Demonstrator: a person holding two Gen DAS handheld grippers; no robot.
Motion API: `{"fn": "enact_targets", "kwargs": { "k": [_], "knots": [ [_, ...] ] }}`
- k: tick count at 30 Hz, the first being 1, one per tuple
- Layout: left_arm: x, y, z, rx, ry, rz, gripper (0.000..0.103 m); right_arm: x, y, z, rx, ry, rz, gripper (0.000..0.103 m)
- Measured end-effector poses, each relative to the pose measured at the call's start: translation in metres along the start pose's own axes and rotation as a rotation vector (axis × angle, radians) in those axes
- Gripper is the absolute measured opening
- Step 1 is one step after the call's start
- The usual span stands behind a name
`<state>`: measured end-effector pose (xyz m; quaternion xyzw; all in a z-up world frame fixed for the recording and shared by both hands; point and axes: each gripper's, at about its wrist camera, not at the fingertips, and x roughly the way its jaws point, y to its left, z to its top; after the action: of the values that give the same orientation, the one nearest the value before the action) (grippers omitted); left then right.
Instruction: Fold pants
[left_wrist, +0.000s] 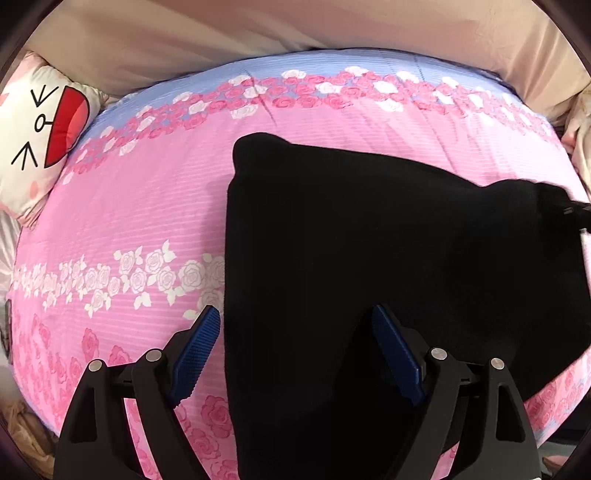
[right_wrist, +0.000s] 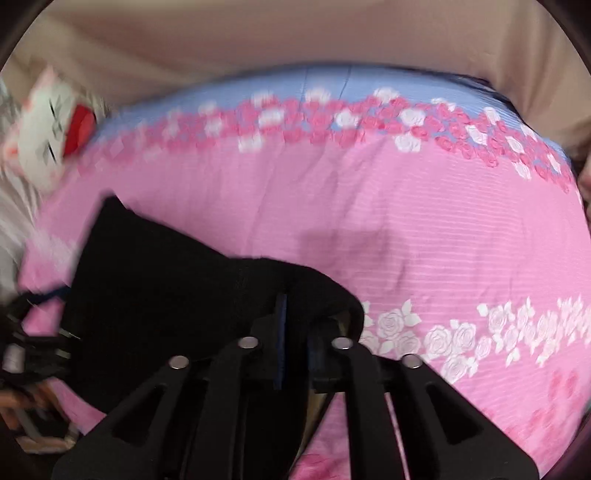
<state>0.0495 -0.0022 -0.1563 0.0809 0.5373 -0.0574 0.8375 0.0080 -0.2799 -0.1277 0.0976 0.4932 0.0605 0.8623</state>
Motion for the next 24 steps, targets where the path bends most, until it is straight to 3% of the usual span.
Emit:
{"fn": "enact_targets", "kwargs": {
  "k": [2, 10, 14, 16, 18, 22, 24],
  "knots": [
    [0.0, 0.001, -0.001, -0.012, -0.001, -0.001, 0.084, -0.01, -0.002, -0.008, 0.018, -0.006, 0.008, 0.04],
    [-0.001, 0.0, -0.003, -0.019, 0.009, 0.03, 0.085, -0.034, 0.003, -0.057, -0.015, 0.026, 0.013, 0.04],
    [0.0, -0.002, -0.004, -0.016, 0.012, 0.039, 0.085, -0.053, 0.03, -0.081, -0.162, -0.04, 0.054, 0.039],
    [0.0, -0.002, -0.003, -0.014, 0.014, 0.04, 0.085, -0.043, 0.039, -0.089, -0.216, 0.013, 0.059, 0.038],
    [0.0, -0.003, -0.003, -0.014, 0.016, 0.04, 0.085, -0.017, 0.037, -0.101, -0.272, 0.096, -0.04, 0.034],
    [-0.002, -0.001, -0.004, -0.032, 0.031, 0.015, 0.086, -0.021, 0.017, -0.097, -0.16, 0.088, -0.006, 0.037],
    [-0.01, 0.004, -0.008, -0.038, 0.021, 0.014, 0.086, -0.041, 0.016, -0.085, -0.12, 0.033, 0.009, 0.039]
  ]
}}
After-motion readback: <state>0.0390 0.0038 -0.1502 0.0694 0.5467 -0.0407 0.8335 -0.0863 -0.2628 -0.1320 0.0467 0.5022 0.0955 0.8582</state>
